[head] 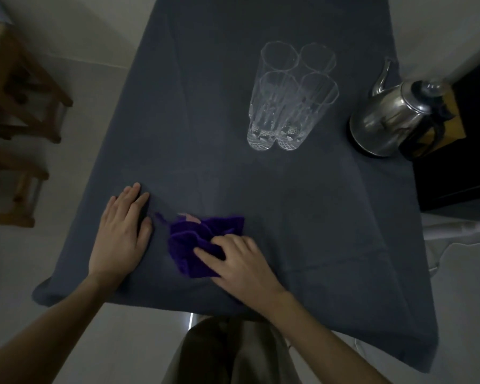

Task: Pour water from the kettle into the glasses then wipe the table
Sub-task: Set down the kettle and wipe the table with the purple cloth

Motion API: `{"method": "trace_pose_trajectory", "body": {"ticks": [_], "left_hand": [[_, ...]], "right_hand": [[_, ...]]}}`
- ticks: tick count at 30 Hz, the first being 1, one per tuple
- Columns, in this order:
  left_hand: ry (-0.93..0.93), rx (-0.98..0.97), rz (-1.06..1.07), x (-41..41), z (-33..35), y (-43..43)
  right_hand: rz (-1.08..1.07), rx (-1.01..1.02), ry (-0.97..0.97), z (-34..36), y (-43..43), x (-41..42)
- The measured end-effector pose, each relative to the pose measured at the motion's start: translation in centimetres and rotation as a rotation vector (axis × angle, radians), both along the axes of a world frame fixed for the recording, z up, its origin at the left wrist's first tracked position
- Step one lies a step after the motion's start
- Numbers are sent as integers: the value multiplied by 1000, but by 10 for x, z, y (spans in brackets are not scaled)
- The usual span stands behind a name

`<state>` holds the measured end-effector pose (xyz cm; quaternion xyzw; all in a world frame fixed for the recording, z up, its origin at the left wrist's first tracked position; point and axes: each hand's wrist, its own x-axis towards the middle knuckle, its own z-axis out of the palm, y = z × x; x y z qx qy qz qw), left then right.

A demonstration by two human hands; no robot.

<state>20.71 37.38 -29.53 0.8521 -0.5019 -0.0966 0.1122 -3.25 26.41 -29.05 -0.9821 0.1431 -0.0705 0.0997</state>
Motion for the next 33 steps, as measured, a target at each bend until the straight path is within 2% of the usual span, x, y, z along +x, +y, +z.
{"method": "trace_pose_trajectory", "body": {"ticks": [4,11,13,17,21,25,30,33], "left_hand": [[4,-6,3,-1,-1,0],[1,-10,1,-2,2,-2],[-4,-8,4,-2,1,-2],[-15,0,4,-1,-1,-2],[-21,2,9,-2,-1,-2],[-16,-6,14,-2,0,-1],[-18,10,13,-2,2,-1],[-19,15,8,-2,3,-1]], "right_hand": [[-173,-49,36,3,-57,-76],[-830,-62,156,17,-131,-179],[-948,-20,106,12,-134,-177],[-969,149,-78,3,-135,-150],[-855,197,-178,0,-133,-103],[-522,170,-200,-6,-102,-18],[44,56,-27,-1,-54,54],[139,-32,18,3,-68,46]]}}
